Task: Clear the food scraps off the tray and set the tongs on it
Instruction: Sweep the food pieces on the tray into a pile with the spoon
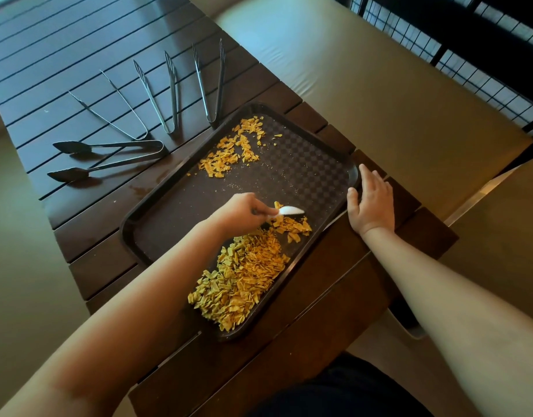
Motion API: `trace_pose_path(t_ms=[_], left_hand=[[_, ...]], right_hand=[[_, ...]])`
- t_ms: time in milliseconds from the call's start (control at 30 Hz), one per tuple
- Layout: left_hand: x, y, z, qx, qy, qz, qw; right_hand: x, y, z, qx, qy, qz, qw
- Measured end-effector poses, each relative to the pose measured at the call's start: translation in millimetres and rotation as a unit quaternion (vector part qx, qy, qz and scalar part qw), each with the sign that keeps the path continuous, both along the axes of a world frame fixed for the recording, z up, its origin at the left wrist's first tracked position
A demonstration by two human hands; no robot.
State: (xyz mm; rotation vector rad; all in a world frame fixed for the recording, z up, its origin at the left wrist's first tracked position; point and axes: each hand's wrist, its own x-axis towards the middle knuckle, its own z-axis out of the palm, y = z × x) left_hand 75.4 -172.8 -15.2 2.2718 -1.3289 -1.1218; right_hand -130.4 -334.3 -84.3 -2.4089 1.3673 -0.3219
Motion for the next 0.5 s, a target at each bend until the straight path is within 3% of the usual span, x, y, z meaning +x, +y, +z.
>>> trace_pose_path(t_ms=[133,267,367,500], left_hand=[[6,4,9,0.049,0.046,-0.021,0.997],[8,-5,4,-0.061,-0.005,0.085,0.995],[3,-15,-1,-0.077,-0.033,0.14,0.987],[-4,-18,0,-0.037,-0.001,0.075,0.996]], right_hand=[[0,-1,-1,-0.001,0.001,-0.001,1.0],[1,0,-1,0.004,0.004,-0.002,1.0],[1,-1,-1,0.0,0.002,-0.004,1.0],[0,-1,-1,0.0,0.002,-0.004,1.0]])
